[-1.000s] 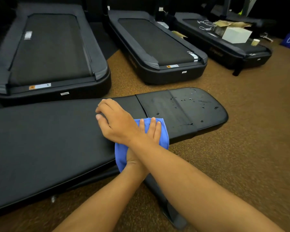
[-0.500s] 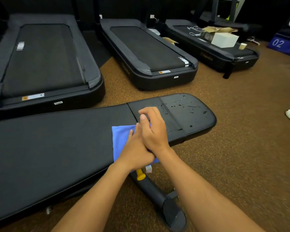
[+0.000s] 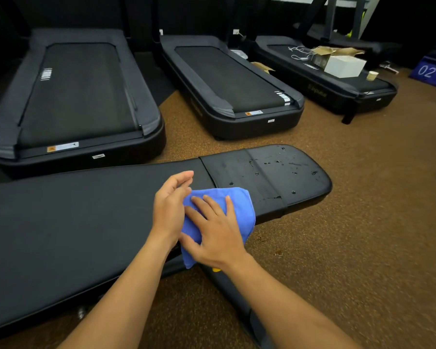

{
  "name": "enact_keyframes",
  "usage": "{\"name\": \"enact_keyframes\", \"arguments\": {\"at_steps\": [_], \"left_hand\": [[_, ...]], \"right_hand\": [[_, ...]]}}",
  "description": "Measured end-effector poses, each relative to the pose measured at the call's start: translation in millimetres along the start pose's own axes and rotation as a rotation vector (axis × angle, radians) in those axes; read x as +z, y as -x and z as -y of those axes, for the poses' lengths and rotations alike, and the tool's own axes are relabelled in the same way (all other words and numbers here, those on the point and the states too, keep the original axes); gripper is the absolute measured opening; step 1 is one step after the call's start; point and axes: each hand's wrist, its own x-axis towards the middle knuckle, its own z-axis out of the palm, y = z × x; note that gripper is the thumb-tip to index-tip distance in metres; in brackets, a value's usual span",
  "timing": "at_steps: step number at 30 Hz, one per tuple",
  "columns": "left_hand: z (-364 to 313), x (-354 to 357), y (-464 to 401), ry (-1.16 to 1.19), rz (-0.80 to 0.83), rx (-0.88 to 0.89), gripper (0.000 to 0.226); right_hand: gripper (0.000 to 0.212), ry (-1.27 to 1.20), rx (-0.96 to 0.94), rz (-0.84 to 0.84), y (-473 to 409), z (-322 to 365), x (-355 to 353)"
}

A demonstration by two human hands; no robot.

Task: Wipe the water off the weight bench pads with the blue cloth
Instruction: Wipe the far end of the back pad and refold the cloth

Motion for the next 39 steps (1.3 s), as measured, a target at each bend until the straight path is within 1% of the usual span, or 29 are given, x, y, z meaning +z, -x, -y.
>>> {"name": "enact_keyframes", "arguments": {"at_steps": [1, 3, 5, 9, 12, 15, 18, 22, 27, 29, 33, 36, 39], "left_hand": [[-4.0, 1.0, 0.8, 0.014, -0.019, -0.008, 0.045], [-10.2, 2.7, 1.6, 0.047, -0.045, -0.006, 0.043], [-12.7, 4.7, 1.6, 0.062, -0.050, -0.009, 0.039], [-12.5, 11.5, 4.8, 0.027, -0.003, 0.004, 0.031], [-9.7, 17.5, 9.1, -0.047, 0.034, 0.022, 0.028], [-5.8, 21.5, 8.1, -0.084, 0.043, 0.041, 0.030], [-4.8, 26.5, -0.6, -0.081, 0.010, 0.048, 0.039], [-4.2, 42.5, -13.8, -0.065, -0.035, 0.035, 0.040], [-3.3, 77.2, -29.2, -0.119, -0.112, 0.020, 0.030], [-6.1, 87.1, -39.2, -0.176, -0.148, 0.003, 0.028], [-11.0, 87.8, -67.5, -0.430, -0.184, 0.009, 0.023], [-11.5, 72.9, -90.5, -0.588, -0.205, -0.027, 0.031], [-10.0, 56.3, -110.1, -0.659, -0.204, -0.080, 0.040]], "right_hand": [[0.058, 0.022, -0.002, 0.001, 0.3, -3.0, 0.4], [0.052, 0.035, 0.022, -0.025, 1.2, -15.0, -2.4], [0.048, 0.040, 0.104, -0.056, 3.7, -34.1, -9.9], [0.054, 0.052, 0.187, -0.044, 8.6, -72.0, -26.2], [0.058, 0.085, 0.197, 0.005, 3.7, -86.6, -32.8], [0.062, 0.140, 0.141, 0.077, -1.1, -93.7, -38.7], [0.068, 0.142, 0.088, 0.189, -15.4, -100.9, -47.9], [0.068, 0.144, 0.044, 0.338, -46.3, -108.7, -50.4], [0.066, 0.086, 0.021, 0.388, -71.5, -116.4, -43.3], [0.067, 0.061, 0.010, 0.395, -84.8, -120.3, -37.5], [0.074, 0.030, -0.009, 0.404, -117.3, -128.8, -26.7], [0.066, 0.034, 0.011, 0.413, -143.2, -132.2, -18.9], [0.064, 0.037, 0.028, 0.395, -163.2, -132.3, -12.1]]}}
